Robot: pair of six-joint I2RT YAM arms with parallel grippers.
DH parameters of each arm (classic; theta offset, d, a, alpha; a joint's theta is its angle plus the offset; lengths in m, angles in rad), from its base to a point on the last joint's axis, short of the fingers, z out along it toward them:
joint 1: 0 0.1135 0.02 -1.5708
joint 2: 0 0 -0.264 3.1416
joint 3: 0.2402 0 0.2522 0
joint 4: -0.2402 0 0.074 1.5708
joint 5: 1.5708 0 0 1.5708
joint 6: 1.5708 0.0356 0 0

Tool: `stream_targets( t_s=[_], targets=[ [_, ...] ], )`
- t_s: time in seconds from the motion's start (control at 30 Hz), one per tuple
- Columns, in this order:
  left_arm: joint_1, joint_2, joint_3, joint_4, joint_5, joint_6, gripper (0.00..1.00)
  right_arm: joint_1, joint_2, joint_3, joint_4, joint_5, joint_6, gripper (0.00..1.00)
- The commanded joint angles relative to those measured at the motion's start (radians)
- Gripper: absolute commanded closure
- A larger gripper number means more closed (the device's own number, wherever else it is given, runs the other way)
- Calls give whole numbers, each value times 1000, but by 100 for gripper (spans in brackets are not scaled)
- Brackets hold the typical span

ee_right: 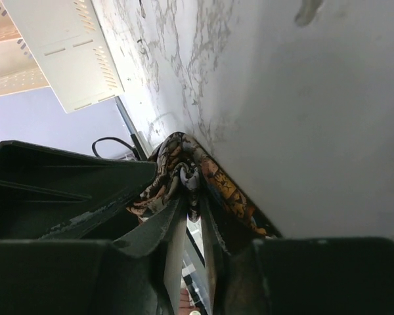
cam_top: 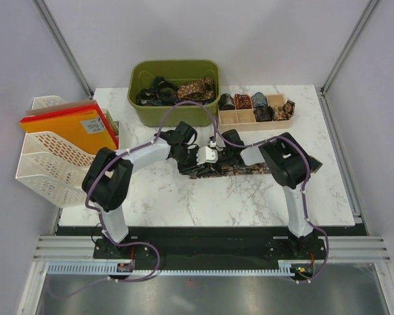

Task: Roll the ties
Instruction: Roll the tie at the center of the board.

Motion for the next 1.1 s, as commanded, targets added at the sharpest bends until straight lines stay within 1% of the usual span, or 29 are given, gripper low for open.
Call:
stream_targets(
  t_s=[0.0,0.17,0.37,0.4,0.43,0.5,0.53,0.63,0.7,0.87,1.07],
  targets=[
    [-51,125,-12,50,-6,-52,62,3,-28,-3,27,30,20,68],
    [-51,157,20,29,-13,-53,63,-15,-47,14,-29,27,-9,64],
    [-52,188,52,-5,-26,-41,63,-32,-85,3,-60,26,-23,63],
    [-54,194,55,-5,-29,-38,64,-34,-88,0,-62,26,-24,64],
    [-55,197,58,-11,-36,-37,64,-35,-91,-7,-65,30,-27,72],
    [-57,199,60,-16,-34,-30,64,-37,-93,-15,-65,36,-34,82],
    [-60,194,58,-16,-29,-29,64,-38,-90,-13,-80,50,-50,93],
    [-60,180,68,-14,-10,-41,64,-38,-67,-10,-117,76,-72,100],
    [-58,154,66,-8,1,-47,64,-38,-45,-1,-144,96,-95,100],
    [-40,84,48,13,38,-54,64,-38,-24,13,-154,115,-98,100],
    [-20,-8,29,38,125,-34,56,-37,-8,-3,-154,124,-98,100]
  ],
)
